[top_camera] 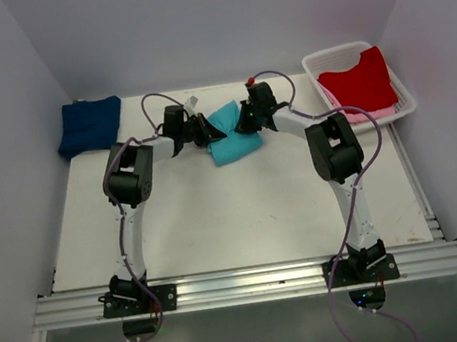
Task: Fold and stack the t-shirts
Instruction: Fold the tshirt, then neatly place the folded tshirt to the corner
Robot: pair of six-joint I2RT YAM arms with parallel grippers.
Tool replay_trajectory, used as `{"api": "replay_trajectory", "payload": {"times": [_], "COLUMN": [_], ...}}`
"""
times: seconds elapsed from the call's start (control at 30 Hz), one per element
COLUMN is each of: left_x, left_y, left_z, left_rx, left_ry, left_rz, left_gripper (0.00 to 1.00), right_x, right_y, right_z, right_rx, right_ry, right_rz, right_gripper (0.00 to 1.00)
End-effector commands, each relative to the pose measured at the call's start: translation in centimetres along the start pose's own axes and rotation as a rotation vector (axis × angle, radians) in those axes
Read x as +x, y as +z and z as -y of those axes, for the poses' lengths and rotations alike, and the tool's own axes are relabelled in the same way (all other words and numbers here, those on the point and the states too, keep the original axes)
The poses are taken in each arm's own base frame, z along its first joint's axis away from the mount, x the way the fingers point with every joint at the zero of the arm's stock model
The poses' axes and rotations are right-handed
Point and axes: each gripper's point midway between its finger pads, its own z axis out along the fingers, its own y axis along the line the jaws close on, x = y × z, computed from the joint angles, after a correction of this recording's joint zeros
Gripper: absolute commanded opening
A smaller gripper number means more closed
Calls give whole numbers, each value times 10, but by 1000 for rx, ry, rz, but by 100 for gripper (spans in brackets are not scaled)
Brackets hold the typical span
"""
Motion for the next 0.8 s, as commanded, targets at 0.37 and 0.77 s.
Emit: {"api": "replay_trajectory", "payload": {"times": [0.37, 0.77], "left_x": [-14, -122], "left_y": [-42, -163], "left_z": [25, 73], "left_rx": [55, -22], "left_ry": [30, 165], "left_rz": [114, 470], "left_gripper": [0, 0], "right_x": [13, -13], "right_y": [-43, -169], "right_z": [-34, -60], "right_rx": [-198, -339], "right_ry": [-70, -161], "right_rz": [6, 235], "right_gripper": [42, 95]}}
